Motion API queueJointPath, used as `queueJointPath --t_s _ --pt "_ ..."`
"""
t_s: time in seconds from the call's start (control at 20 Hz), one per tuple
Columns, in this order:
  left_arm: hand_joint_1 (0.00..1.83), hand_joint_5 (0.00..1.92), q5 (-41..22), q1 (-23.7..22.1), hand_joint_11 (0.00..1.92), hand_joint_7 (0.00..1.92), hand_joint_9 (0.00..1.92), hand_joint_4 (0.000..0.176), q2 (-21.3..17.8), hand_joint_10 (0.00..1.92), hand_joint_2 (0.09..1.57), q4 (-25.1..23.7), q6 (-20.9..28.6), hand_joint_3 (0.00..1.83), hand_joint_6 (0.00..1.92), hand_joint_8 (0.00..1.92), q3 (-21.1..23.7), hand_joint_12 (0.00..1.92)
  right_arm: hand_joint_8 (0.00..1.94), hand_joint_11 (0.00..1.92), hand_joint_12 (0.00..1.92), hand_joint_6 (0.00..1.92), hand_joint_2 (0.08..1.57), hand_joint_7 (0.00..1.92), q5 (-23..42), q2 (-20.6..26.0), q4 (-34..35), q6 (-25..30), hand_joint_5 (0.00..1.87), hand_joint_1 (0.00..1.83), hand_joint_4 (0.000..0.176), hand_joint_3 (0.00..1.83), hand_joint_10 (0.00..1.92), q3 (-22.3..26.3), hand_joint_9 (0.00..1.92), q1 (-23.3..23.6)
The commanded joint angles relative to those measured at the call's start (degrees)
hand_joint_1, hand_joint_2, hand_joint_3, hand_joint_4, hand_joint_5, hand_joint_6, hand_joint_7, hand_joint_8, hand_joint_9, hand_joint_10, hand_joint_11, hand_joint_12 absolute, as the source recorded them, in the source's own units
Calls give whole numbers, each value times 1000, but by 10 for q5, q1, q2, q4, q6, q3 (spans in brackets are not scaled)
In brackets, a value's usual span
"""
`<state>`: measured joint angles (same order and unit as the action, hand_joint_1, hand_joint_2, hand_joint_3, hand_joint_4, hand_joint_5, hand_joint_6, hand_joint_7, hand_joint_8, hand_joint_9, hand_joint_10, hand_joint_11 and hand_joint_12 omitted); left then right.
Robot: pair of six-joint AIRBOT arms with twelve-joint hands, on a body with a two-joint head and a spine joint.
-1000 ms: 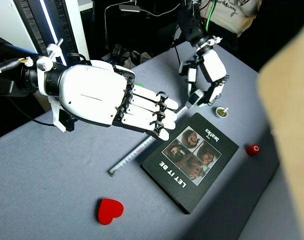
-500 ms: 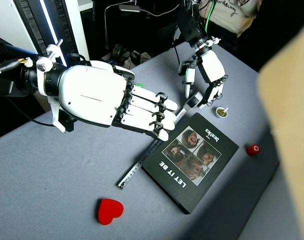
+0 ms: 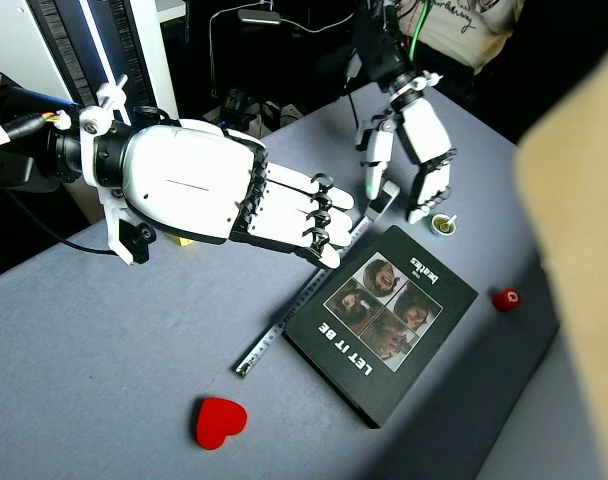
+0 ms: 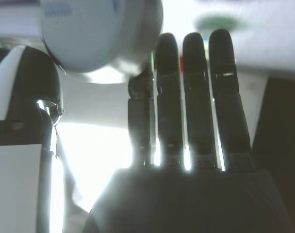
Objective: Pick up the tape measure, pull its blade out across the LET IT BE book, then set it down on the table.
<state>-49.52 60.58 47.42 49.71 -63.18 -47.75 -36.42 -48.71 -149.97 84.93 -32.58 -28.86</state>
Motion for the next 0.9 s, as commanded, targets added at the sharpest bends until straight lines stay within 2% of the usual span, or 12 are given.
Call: queueJointPath --t_s 0.0,0.2,0.4,0.45,0.5,0.55,0.6,0.65,0.7,0.75,0.8,0.85 --pt "600 732 -46 -8 481 745 680 0 -8 3 1025 -17 3 0 1 5 -3 563 2 0 554 3 1034 92 -50 3 -13 4 38 61 0 0 3 2 76 9" --pt "600 738 -20 -49 481 756 682 0 -39 4 1026 -29 -3 0 3 8 -9 564 2 0 577 6 1035 97 -11 8 22 -4 49 60 0 0 2 -4 78 17" --pt "595 727 45 -156 481 756 684 0 -44 4 1033 -20 -77 1 0 6 -5 564 9 0 580 12 1040 116 40 17 22 2 69 59 0 2 9 -24 96 34" --pt "596 757 74 -197 526 812 772 0 -43 16 1036 -6 -113 0 3 6 0 590 7 0 812 13 1057 192 55 18 22 10 128 101 0 4 17 -31 179 43" --pt "660 896 101 -237 649 973 960 0 -40 107 1039 20 -164 1 22 45 9 857 107 296 1219 99 1139 573 74 21 22 22 497 253 0 4 358 -36 516 51" --pt "755 1012 114 -269 655 1089 949 0 -35 405 1029 48 -210 0 18 63 20 1144 715 550 1603 538 1147 693 87 24 22 29 706 463 0 0 1255 -39 573 56" --pt "966 1021 118 -293 657 1145 864 123 -31 822 1069 86 -254 13 719 111 35 1331 1399 869 1857 1145 1134 752 97 25 22 37 709 615 0 0 1788 -43 775 59" --pt "1022 1000 115 -313 725 1087 832 125 -28 1177 1091 128 -293 6 913 363 53 1471 1833 1271 1908 1595 1111 859 102 26 22 42 763 745 0 0 1894 -47 1090 62" --pt "1071 991 111 -337 821 869 826 35 -23 1529 1103 163 -336 1 983 1000 75 1687 1937 1597 1920 1904 1086 993 113 27 22 48 820 838 0 0 1920 -55 1293 68" --pt "1083 942 111 -353 937 792 879 0 -19 1760 1126 178 -361 3 1078 1326 86 1874 1940 1693 1921 1918 1092 1041 125 27 22 55 869 859 0 0 1921 -60 1368 74" --pt "1075 901 109 -370 1070 784 938 0 -14 1889 1144 198 -394 6 1162 1632 100 1912 1941 1779 1921 1920 1106 1149 142 28 22 60 948 870 0 3 1921 -65 1487 80" --pt "1094 823 105 -390 1159 836 1019 0 -7 1915 1076 220 -434 0 1625 1863 116 1919 1941 1860 1921 1921 1132 1289 160 29 27 68 1035 866 0 10 1921 -70 1621 89"
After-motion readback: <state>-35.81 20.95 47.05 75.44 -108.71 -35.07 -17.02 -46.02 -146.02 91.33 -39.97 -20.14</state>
